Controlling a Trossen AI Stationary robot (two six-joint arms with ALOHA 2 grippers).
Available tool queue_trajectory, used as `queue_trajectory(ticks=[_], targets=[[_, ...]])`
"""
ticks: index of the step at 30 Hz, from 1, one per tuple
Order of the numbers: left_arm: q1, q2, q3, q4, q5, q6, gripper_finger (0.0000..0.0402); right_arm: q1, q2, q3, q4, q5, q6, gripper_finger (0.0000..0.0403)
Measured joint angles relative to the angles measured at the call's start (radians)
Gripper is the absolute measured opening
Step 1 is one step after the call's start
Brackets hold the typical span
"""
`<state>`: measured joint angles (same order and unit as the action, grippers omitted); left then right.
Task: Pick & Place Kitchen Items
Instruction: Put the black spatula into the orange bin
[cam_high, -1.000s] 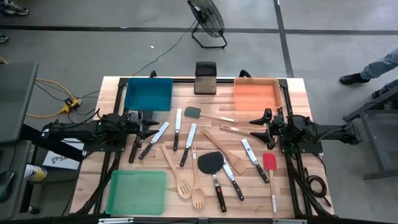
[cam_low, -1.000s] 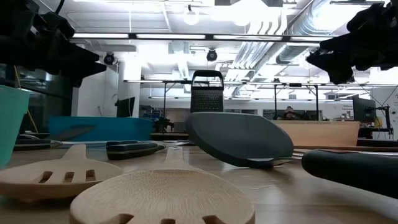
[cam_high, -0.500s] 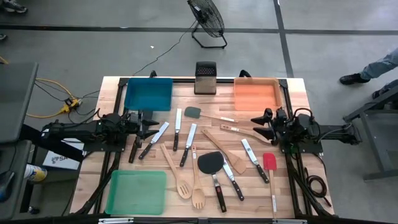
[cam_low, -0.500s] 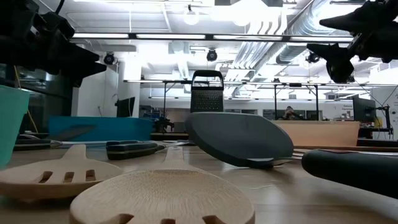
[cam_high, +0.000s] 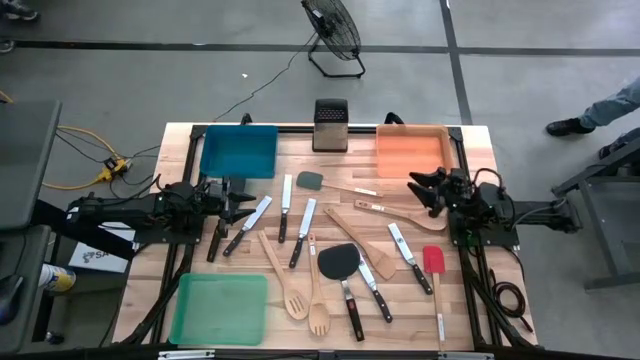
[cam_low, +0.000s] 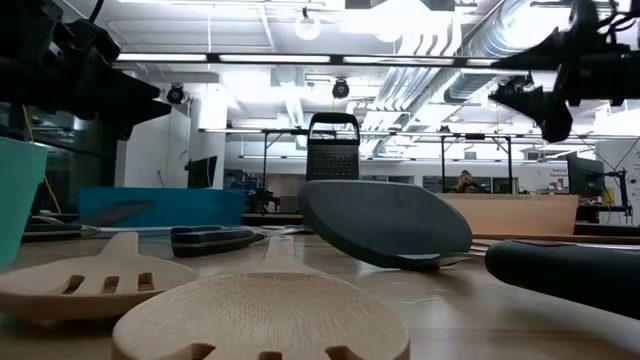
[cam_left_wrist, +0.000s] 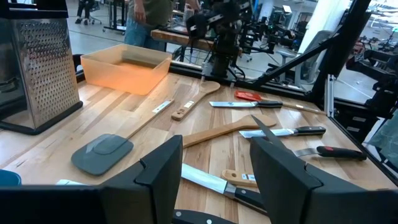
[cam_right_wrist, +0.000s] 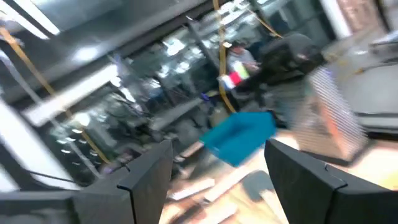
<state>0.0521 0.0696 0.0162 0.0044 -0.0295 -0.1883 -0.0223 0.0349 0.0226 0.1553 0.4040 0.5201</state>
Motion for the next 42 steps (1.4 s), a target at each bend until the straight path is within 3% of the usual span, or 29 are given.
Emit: queue_trajectory(ticks=[9, 19, 29, 38, 42], targets=[[0.000, 0.000, 0.000, 0.000, 0.000, 0.000, 0.0186, 0.000, 0.250, 0.227, -0.072, 0.136, -0.044, 0.0248], [0.000, 0.000, 0.000, 0.000, 0.000, 0.000, 0.0186, 0.000, 0.648, 0.671, -0.541, 0.212, 0.163, 0.0216], [0.000, 0.000, 0.000, 0.000, 0.000, 0.000, 0.0186, 0.000, 0.883, 1.047, -1.096, 0.050, 0.536, 0.0190], [0.000, 0.000, 0.000, 0.000, 0.000, 0.000, 0.0186, 0.011, 1.018, 1.087, -1.433, -0.287, 0.715, 0.0190], [0.000, 0.000, 0.000, 0.000, 0.000, 0.000, 0.0186, 0.049, 1.098, 1.087, -1.575, -0.314, 0.699, 0.0190]])
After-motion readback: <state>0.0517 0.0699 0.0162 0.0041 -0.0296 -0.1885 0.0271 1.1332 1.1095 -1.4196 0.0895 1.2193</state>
